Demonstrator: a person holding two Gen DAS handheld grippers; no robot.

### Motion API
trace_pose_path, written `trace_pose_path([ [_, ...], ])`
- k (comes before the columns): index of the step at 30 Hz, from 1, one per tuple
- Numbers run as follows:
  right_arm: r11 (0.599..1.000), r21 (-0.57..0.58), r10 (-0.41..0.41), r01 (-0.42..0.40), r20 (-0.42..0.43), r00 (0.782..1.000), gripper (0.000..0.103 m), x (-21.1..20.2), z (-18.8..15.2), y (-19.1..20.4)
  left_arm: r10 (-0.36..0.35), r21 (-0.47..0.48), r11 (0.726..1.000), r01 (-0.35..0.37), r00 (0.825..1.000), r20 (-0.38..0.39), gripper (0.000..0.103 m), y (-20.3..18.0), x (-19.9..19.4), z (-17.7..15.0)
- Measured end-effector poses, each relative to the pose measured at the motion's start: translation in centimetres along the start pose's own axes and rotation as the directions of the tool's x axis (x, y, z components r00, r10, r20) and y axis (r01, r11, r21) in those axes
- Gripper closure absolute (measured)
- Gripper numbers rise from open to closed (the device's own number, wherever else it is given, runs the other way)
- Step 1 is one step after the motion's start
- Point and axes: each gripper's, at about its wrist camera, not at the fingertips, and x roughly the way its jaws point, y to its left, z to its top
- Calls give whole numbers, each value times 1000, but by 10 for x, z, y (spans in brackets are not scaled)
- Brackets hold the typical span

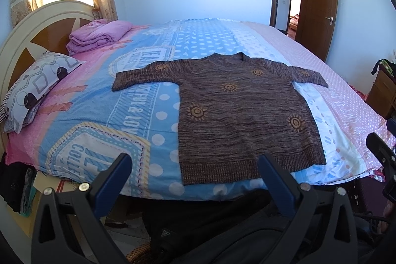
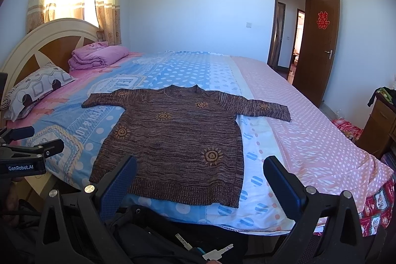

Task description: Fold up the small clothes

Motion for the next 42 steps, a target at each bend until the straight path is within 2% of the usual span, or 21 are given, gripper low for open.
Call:
trace_pose_path([
  [9, 999, 7, 42, -42, -53, 998, 1, 17, -4, -1, -30, 7, 999, 31, 997, -71, 0, -1, 19, 1],
  [16, 993, 0, 121, -122, -112, 986, 1, 48, -9, 4, -3, 75, 997, 10, 996, -90, 0, -9, 48, 6],
  [20, 990, -24, 134, -139, -141, 981, 1, 77, -8, 2, 15, 102, 995, -5, 995, -101, 0, -10, 73, 20],
  [32, 1000, -3, 12, -12, -159, 987, 1, 178, 31, -52, 69, 190, 980, -54, 995, -71, 0, -27, 150, 81],
  [35, 1000, 4, -21, 22, -179, 984, 1, 203, 39, -67, 60, 197, 980, -43, 995, -81, 0, -30, 171, 93],
  [42, 995, 59, -63, 78, -225, 972, 1, 263, 55, -116, 117, 203, 973, -109, 993, -27, 0, -36, 224, 127],
])
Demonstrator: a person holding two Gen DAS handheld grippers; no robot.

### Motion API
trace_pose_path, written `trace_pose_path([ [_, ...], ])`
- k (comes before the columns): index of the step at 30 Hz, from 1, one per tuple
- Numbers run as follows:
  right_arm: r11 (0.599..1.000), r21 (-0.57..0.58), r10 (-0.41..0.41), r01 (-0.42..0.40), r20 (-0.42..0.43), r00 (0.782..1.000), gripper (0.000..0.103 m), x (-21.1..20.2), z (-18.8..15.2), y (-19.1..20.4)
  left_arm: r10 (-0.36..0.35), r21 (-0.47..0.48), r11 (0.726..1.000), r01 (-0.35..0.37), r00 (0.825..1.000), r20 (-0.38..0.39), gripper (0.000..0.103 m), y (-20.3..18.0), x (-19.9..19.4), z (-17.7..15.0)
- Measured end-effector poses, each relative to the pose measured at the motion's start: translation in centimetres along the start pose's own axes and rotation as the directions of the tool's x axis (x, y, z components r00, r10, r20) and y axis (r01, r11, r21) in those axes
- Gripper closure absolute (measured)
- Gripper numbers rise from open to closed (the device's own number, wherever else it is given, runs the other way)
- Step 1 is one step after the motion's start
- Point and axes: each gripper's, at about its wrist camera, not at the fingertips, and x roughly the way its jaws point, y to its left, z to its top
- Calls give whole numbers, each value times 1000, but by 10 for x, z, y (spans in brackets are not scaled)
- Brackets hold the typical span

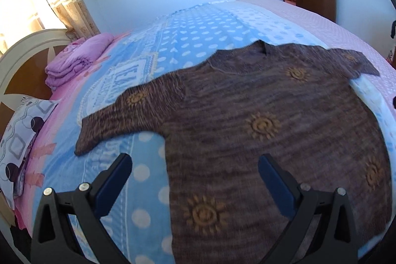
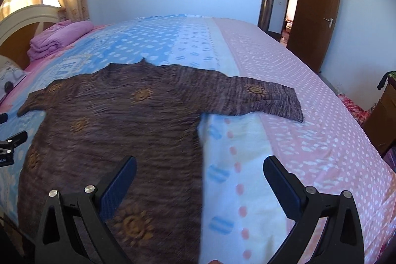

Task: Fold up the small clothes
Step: 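Move the right tool to the sweater sleeve and grasp its cuff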

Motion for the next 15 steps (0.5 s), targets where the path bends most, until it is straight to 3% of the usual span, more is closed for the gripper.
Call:
trace_pose_path([
  [4, 998, 60, -26, 28, -30, 999, 1, 31, 14, -32, 15, -12, 1000, -15, 1000, -17, 0, 1, 31, 16],
  [9, 988, 144, -60, 64, -32, 998, 1, 60, 30, -79, 88, -5, 996, -88, 996, 6, 0, 2, 66, 35],
  [15, 946, 311, -80, 92, -50, 996, 1, 96, 50, -154, 165, -32, 986, -164, 986, 4, 0, 17, 102, 52],
])
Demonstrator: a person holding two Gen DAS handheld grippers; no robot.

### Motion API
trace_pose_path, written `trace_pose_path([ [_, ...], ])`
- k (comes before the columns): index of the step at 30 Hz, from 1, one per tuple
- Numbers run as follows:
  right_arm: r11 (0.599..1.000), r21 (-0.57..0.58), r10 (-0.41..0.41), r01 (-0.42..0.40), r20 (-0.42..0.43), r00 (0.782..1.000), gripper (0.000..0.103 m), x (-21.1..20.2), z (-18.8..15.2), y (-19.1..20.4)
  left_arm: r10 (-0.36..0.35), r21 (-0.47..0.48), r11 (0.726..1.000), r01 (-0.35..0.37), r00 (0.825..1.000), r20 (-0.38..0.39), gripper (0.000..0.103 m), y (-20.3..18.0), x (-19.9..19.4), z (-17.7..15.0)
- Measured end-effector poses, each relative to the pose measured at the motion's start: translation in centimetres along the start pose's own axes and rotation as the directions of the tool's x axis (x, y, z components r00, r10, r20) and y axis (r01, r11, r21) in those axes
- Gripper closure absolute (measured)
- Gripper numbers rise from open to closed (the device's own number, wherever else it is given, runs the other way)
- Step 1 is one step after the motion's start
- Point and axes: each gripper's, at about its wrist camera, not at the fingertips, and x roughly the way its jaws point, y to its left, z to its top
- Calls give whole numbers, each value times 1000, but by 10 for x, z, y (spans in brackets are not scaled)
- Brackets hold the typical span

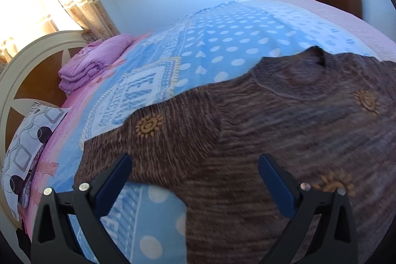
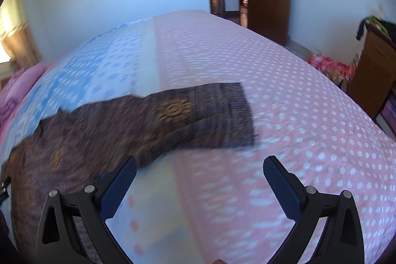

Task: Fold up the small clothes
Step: 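Move the right tool to the sweater sleeve and grasp its cuff, then fold the held sleeve across the sweater body with the right tool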

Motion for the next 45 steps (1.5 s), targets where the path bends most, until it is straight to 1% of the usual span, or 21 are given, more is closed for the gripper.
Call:
trace_pose_path([
  [2, 999, 52, -16, 16, -2, 1000, 1, 12, 13, -19, 25, -12, 1000, -25, 1000, -15, 0, 5, 13, 4],
  [4, 995, 102, 1, 0, -15, 1000, 1, 26, 25, -38, 48, -34, 998, -49, 998, -32, 0, 11, 23, 6],
  [7, 984, 176, 22, -14, -44, 999, 9, 46, 40, -60, 66, -67, 995, -70, 996, -62, 0, 19, 38, 7],
  [9, 984, 180, 11, 2, -67, 998, 19, 58, 47, -65, 77, -68, 994, -82, 994, -72, 0, 21, 44, 5],
  [12, 989, 150, 5, 11, -106, 994, 27, 79, 55, -61, 91, -58, 994, -96, 993, -79, 0, 21, 50, 4],
  [14, 987, 158, 4, 19, -144, 990, 31, 94, 55, -61, 94, -56, 994, -99, 992, -85, 0, 20, 53, 3],
  [15, 986, 162, -6, 32, -162, 987, 31, 102, 55, -60, 94, -55, 994, -99, 991, -90, 0, 20, 56, 3],
  [16, 988, 147, -25, 49, -156, 987, 31, 107, 55, -57, 94, -55, 994, -99, 991, -93, 0, 20, 57, 3],
  [17, 990, 121, -49, 68, -150, 988, 34, 107, 54, -53, 95, -56, 993, -101, 991, -98, 0, 20, 59, 3],
  [18, 993, 65, -85, 96, -150, 985, 46, 108, 53, -43, 93, -60, 993, -100, 990, -104, 0, 20, 62, 2],
  [19, 995, 31, -91, 96, -148, 985, 53, 109, 52, -37, 87, -63, 994, -94, 990, -112, 0, 20, 64, 1],
  [20, 997, 9, -71, 73, -142, 987, 70, 108, 52, -33, 83, -64, 994, -91, 990, -116, 0, 19, 65, -1],
  [21, 998, -2, -55, 55, -147, 988, 77, 106, 52, -29, 83, -62, 994, -90, 990, -117, 0, 18, 65, -2],
  [22, 998, -13, -57, 56, -156, 986, 80, 104, 54, -27, 82, -61, 994, -90, 990, -115, 0, 18, 65, -3],
  [23, 999, -13, -46, 44, -163, 986, 93, 102, 56, -27, 79, -65, 994, -87, 991, -111, 0, 19, 63, -3],
  [25, 1000, 15, -3, 5, -166, 986, 94, 92, 62, -30, 70, -90, 993, -79, 993, -97, 0, 24, 59, -4],
  [27, 1000, 15, 15, -13, -145, 989, 95, 76, 69, -29, 66, -106, 992, -76, 994, -88, 0, 28, 56, -4],
  [30, 999, -11, 39, -40, -109, 993, 96, 48, 83, -21, 59, -127, 989, -70, 995, -84, 0, 35, 55, -6],
  [34, 995, -61, 71, -75, -63, 995, 96, 9, 102, 1, 46, -147, 987, -57, 996, -77, 0, 42, 53, -11],
  [41, 979, -178, 101, -101, -5, 995, 97, -51, 126, 67, 16, -197, 980, -30, 997, -77, 0, 52, 55, -20],
  [45, 957, -262, 130, -127, -6, 991, 97, -79, 133, 116, -5, -217, 976, -10, 998, -66, 0, 56, 54, -23],
])
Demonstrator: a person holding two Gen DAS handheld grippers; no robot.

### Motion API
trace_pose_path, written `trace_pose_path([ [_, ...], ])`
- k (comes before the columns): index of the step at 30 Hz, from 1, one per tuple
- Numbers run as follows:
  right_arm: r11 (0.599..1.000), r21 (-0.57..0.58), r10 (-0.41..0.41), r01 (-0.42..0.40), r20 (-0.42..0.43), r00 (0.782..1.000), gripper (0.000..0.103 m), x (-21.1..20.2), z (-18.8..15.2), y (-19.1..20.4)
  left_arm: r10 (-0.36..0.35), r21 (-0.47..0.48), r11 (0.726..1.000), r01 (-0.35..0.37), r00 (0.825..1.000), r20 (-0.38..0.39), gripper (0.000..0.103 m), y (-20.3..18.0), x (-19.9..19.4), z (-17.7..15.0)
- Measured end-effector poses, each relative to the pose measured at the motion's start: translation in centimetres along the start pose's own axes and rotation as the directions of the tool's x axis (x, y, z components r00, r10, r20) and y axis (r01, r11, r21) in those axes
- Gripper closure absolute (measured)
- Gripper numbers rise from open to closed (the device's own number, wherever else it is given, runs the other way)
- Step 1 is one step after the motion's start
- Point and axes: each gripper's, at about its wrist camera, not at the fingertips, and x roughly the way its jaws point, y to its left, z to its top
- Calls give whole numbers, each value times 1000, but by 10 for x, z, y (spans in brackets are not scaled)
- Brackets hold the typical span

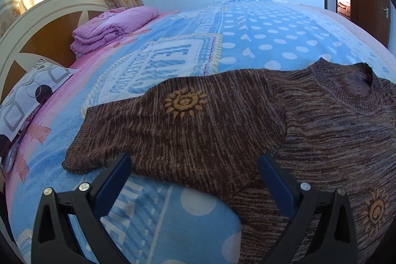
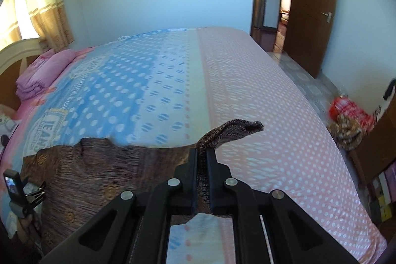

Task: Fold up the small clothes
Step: 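Fold the held sleeve across the sweater body with the right tool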

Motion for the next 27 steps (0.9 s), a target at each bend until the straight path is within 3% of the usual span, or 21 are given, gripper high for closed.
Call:
trace_pose_path([
  [5, 994, -96, 59, -58, 4, 998, 100, -7, 6, 66, 11, -9, 1000, -11, 1000, -14, 0, 3, 3, -3],
  [9, 976, -165, 140, -142, -26, 990, 100, 13, 0, 137, 8, -16, 1000, -8, 1000, -15, 0, 7, 1, -5],
  [13, 945, -178, 266, -274, -67, 962, 100, 43, -17, 197, 31, 9, 999, -30, 1000, -8, 0, 11, -4, -9],
  [14, 930, -170, 316, -326, -81, 945, 99, 50, -21, 208, 43, 23, 999, -43, 999, -2, 0, 13, -7, -10],
  [15, 892, -160, 405, -423, -135, 904, 87, 62, -28, 219, 48, 31, 998, -48, 999, 1, 0, 17, -8, -11],
  [16, 868, -152, 448, -472, -168, 878, 71, 67, -32, 224, 51, 36, 998, -51, 999, 2, 0, 19, -9, -11],
  [17, 845, -145, 485, -514, -196, 852, 39, 75, -38, 228, 58, 39, 998, -57, 998, -1, 0, 23, -10, -11],
  [18, 839, -151, 494, -524, -195, 847, 31, 77, -46, 227, 61, 42, 997, -61, 998, -2, 0, 26, -12, -9],
  [22, 861, -138, 465, -490, -179, 867, 31, 80, -66, 196, 41, 66, 997, -42, 999, 12, 0, 24, -28, 1],
  [24, 883, -71, 446, -463, -178, 877, 31, 85, -78, 160, 19, 86, 996, -22, 999, 37, 0, 15, -41, 9],
  [27, 924, -6, 375, -382, -177, 910, 31, 92, -101, 107, -29, 157, 987, 16, 996, 85, 0, -15, -64, 21],
])
